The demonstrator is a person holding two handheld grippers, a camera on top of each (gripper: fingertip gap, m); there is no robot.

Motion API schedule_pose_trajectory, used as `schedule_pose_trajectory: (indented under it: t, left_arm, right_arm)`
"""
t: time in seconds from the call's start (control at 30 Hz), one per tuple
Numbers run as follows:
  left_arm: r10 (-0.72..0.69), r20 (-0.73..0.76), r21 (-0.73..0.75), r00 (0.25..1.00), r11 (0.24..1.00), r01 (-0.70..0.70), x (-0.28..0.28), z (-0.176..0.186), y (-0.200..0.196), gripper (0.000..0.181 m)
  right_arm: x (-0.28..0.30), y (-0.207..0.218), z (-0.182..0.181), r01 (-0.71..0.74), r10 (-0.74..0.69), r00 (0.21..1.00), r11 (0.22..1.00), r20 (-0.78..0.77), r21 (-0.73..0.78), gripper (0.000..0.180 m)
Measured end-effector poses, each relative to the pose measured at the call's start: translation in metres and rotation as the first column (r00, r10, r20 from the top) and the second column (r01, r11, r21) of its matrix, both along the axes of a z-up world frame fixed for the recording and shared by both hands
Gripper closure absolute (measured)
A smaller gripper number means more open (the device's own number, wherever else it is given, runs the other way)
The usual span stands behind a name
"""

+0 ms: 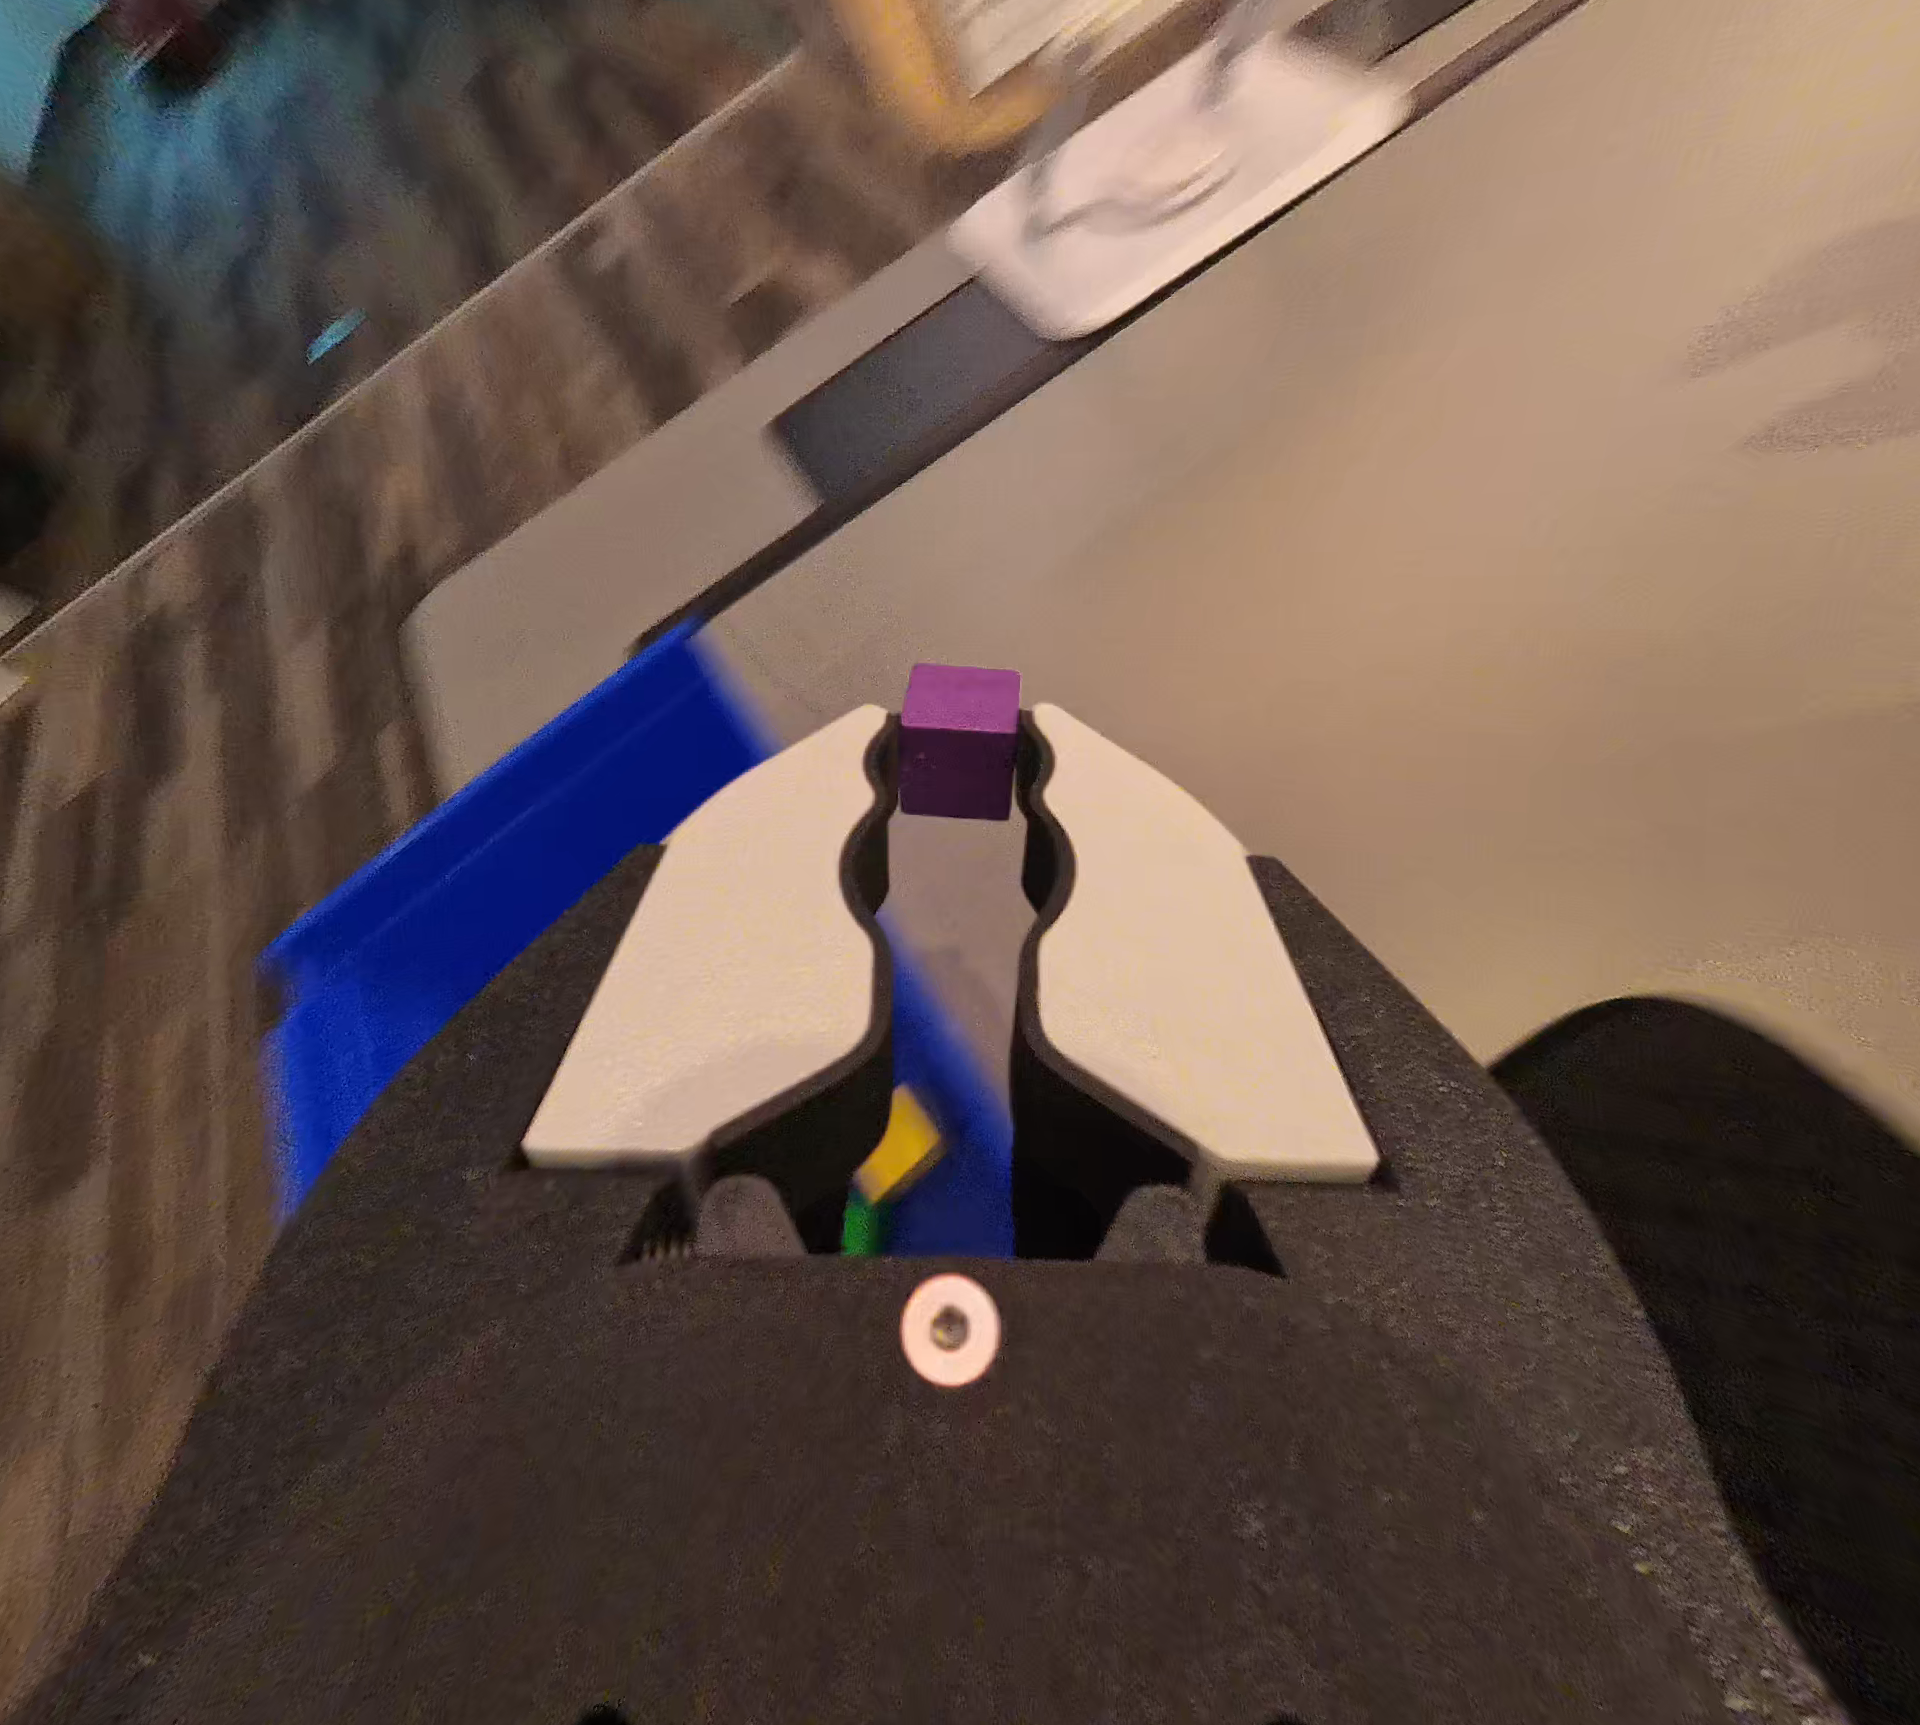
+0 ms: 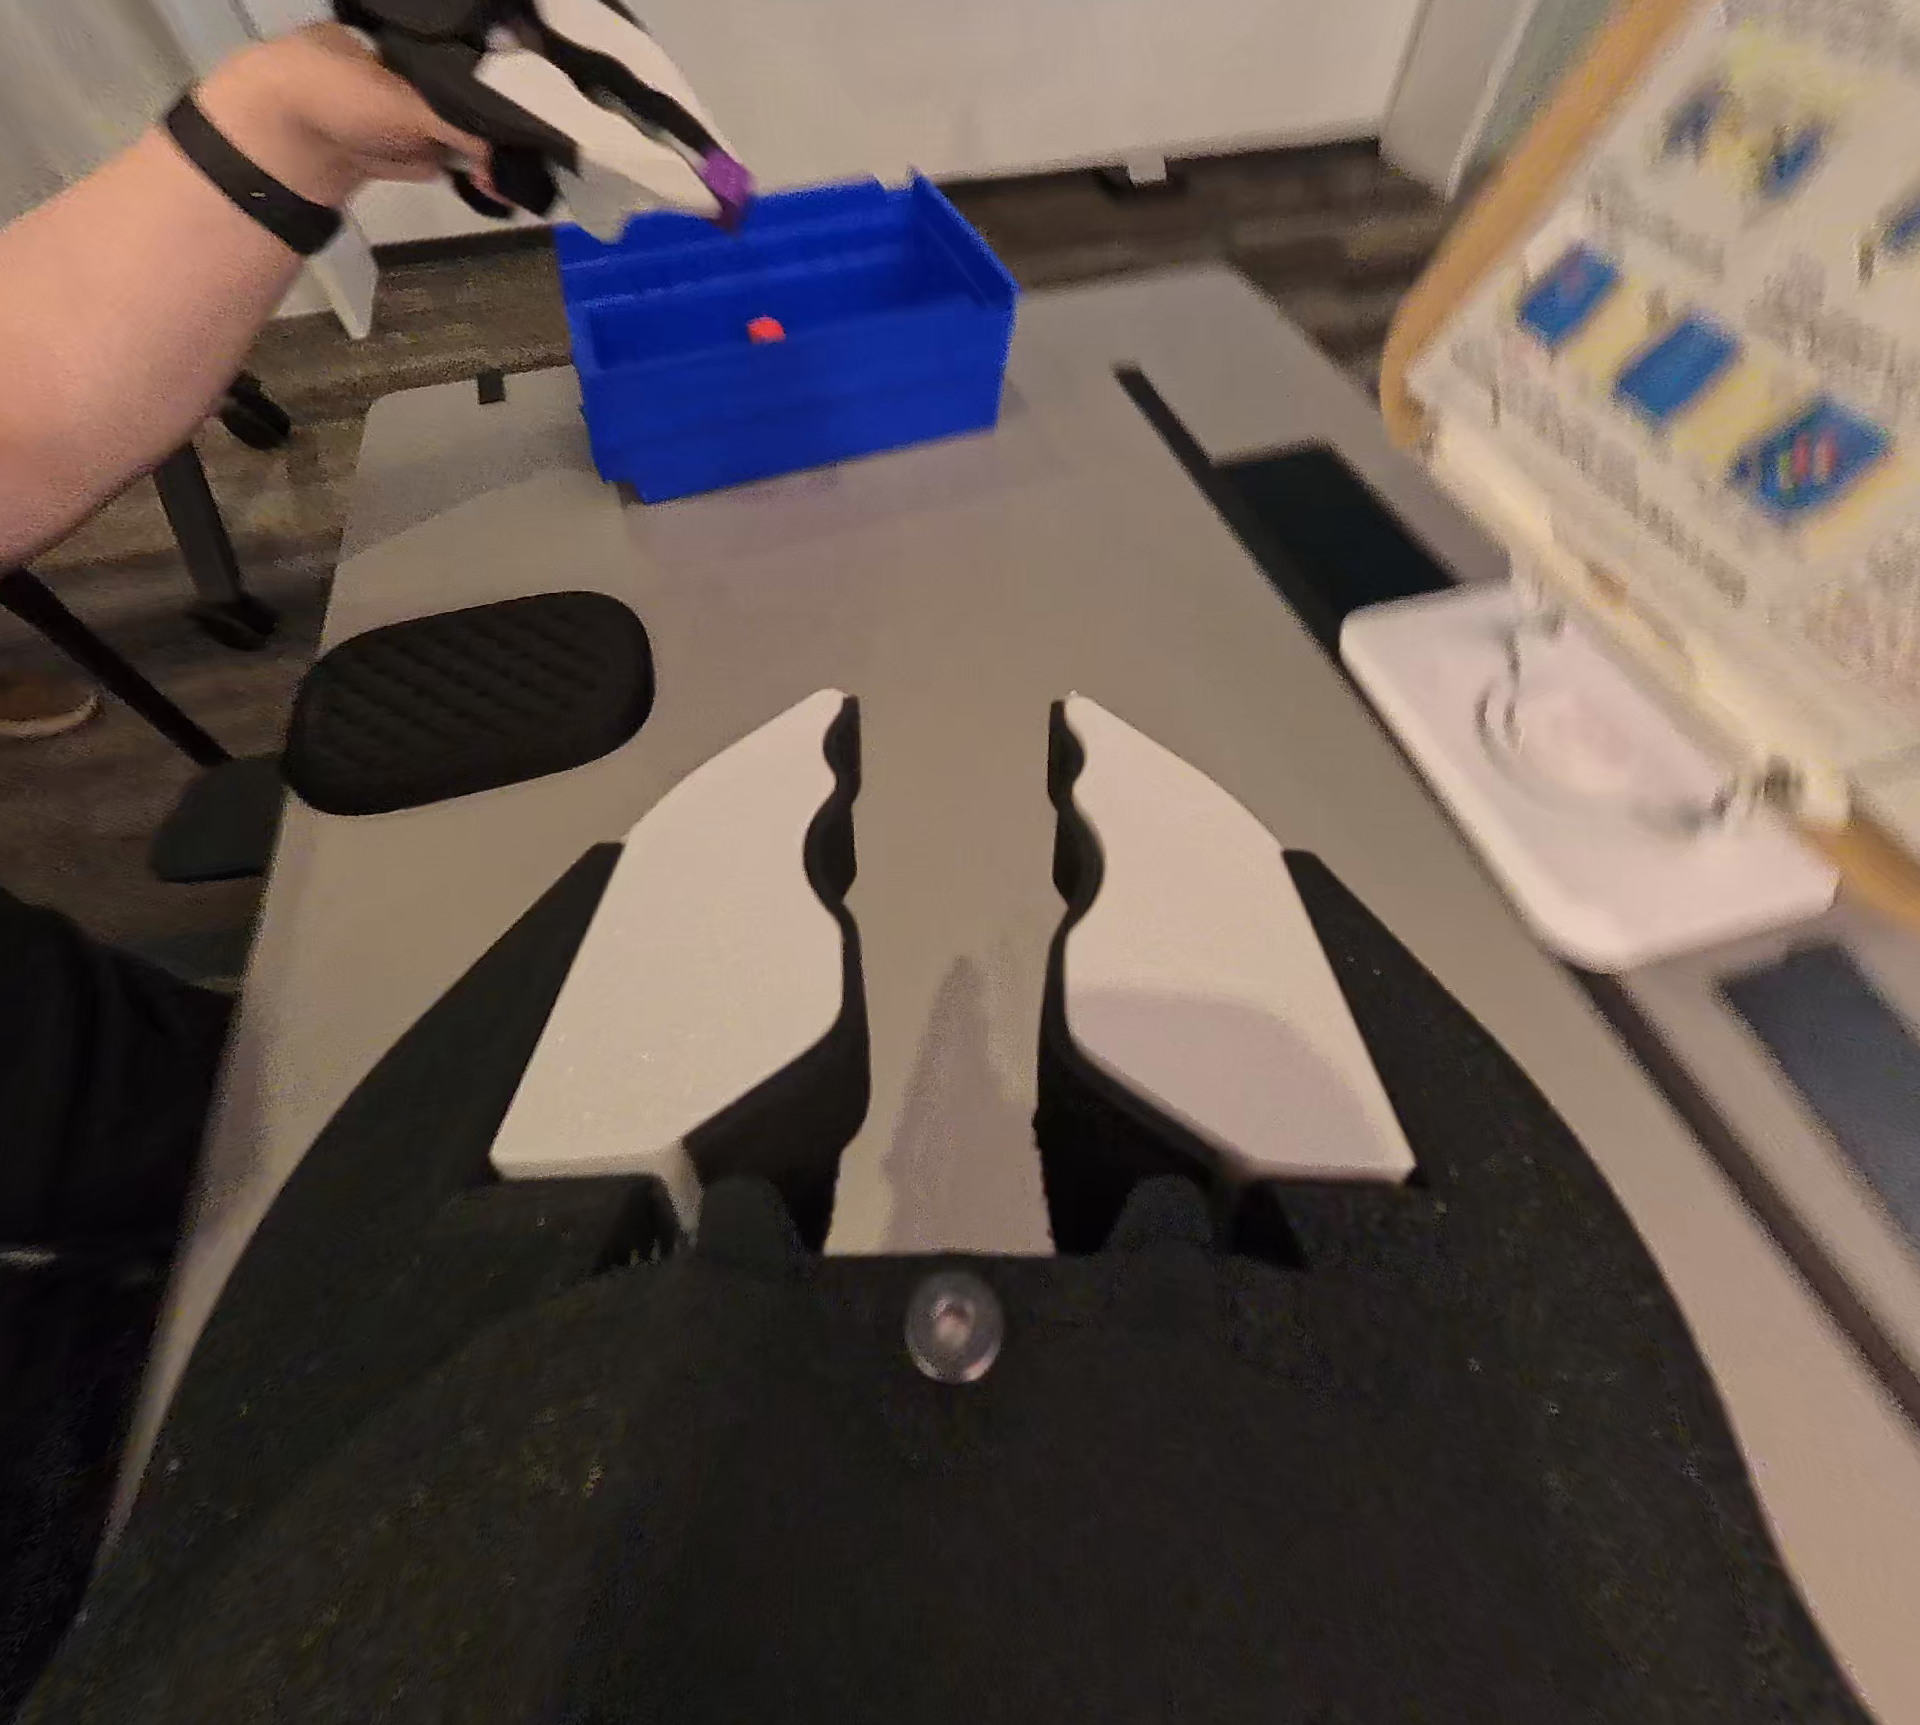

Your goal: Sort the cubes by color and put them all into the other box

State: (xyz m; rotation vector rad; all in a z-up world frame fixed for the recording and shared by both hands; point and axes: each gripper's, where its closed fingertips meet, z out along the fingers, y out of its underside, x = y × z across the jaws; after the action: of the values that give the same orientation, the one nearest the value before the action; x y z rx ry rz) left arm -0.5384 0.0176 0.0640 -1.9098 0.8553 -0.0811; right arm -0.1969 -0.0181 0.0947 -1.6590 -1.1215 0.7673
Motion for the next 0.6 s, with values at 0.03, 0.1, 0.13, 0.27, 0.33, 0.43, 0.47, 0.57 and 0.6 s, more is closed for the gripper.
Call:
schedule_pose_trajectory:
  t: [0.03, 0.1, 0.13, 0.27, 0.33, 0.43, 0.47, 0.57, 0.6]
  left_arm:
    - [-0.081, 0.041, -0.002, 0.996, 0.997, 0.082, 0.033, 0.002, -0.006, 0.16]
    - [-0.235, 0.119, -0.016, 0.965, 0.971, 0.238, 0.093, 0.005, -0.018, 0.16]
    - [-0.3, 0.164, -0.029, 0.94, 0.951, 0.309, 0.121, 0.006, -0.025, 0.16]
    - [-0.442, 0.365, -0.127, 0.82, 0.848, 0.514, 0.208, 0.013, -0.047, 0.16]
    - [-0.466, 0.444, -0.173, 0.765, 0.794, 0.583, 0.237, 0.019, -0.055, 0.16]
    - [-0.468, 0.532, -0.243, 0.705, 0.713, 0.657, 0.265, 0.026, -0.066, 0.16]
    - [-0.465, 0.551, -0.261, 0.693, 0.692, 0.673, 0.27, 0.027, -0.068, 0.16]
    - [-0.459, 0.598, -0.295, 0.657, 0.637, 0.713, 0.28, 0.032, -0.076, 0.16]
    - [-0.46, 0.605, -0.303, 0.65, 0.622, 0.722, 0.282, 0.033, -0.079, 0.16]
  right_arm:
    - [-0.012, -0.006, 0.003, -0.047, 0.047, 0.999, 0.995, -0.004, 0.083, 0.146]
    - [-0.034, -0.024, 0.002, -0.161, 0.163, 0.987, 0.967, 0.007, 0.199, 0.147]
    - [-0.043, -0.034, 0.001, -0.21, 0.214, 0.977, 0.948, 0.009, 0.238, 0.147]
    - [-0.063, -0.053, -0.005, -0.283, 0.284, 0.957, 0.877, 0.058, 0.388, 0.147]
    - [-0.065, -0.053, -0.006, -0.26, 0.243, 0.965, 0.842, 0.097, 0.473, 0.146]
    - [-0.063, -0.051, -0.004, -0.22, 0.175, 0.976, 0.783, 0.133, 0.581, 0.138]
    - [-0.062, -0.051, -0.003, -0.212, 0.164, 0.977, 0.769, 0.134, 0.603, 0.137]
    - [-0.061, -0.049, -0.003, -0.203, 0.143, 0.979, 0.747, 0.145, 0.634, 0.134]
    - [-0.061, -0.048, -0.004, -0.2, 0.135, 0.979, 0.743, 0.15, 0.638, 0.135]
